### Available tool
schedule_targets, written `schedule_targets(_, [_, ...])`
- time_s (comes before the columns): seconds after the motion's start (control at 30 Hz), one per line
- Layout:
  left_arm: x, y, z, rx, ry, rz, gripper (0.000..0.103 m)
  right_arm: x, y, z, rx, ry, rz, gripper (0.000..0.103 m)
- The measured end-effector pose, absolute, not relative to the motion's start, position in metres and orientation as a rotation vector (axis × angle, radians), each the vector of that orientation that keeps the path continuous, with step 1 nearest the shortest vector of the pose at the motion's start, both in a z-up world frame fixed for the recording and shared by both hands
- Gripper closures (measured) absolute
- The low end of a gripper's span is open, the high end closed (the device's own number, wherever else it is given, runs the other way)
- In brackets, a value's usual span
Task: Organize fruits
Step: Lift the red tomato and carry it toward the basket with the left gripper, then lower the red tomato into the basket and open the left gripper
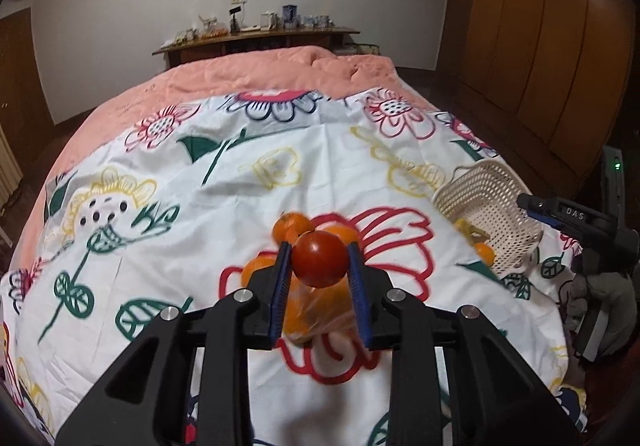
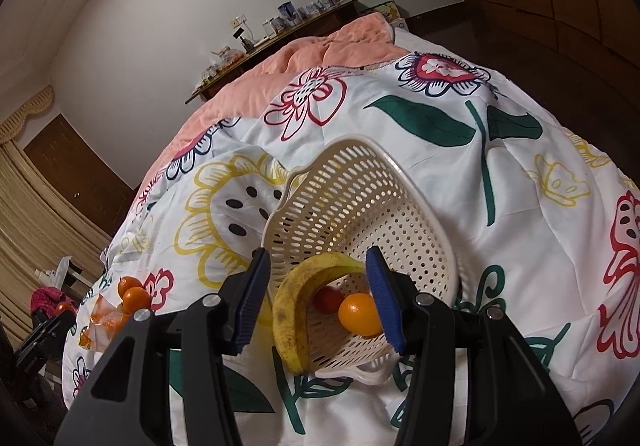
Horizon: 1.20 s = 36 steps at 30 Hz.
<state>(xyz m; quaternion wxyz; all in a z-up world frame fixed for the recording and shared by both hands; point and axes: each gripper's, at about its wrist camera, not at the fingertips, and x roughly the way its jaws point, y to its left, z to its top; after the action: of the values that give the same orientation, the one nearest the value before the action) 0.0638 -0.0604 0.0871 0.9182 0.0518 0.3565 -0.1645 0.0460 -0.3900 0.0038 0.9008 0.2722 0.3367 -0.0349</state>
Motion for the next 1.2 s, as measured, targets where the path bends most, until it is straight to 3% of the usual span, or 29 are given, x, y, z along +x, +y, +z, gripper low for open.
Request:
schedule_targets(0.3, [0.077,-0.124,0.094,0.158,0.745,-0.458,0.075,0.026,-0.416,0.006,0.614,0.640,-0.099,0.053])
schedule_targets(1.07, [0.102,-0.292,0.039,0.314,0.908,-0.712,0.074,0.006,-0.451,-0.018,0.676,0.639,-0.120,0.053])
schedule_targets(1.13, [0.103,-0.295,0.038,0.314,0.913,-0.721,0.073,0.006,-0.451,-0.019,0.678,0.641,-0.118,0.053])
schedule_targets(1.2, [0.104,-0.294,0.039,0.305,0.910,-0.724,0.066,0.006,-0.451,-0.019,0.679,0.642,-0.117,0.053])
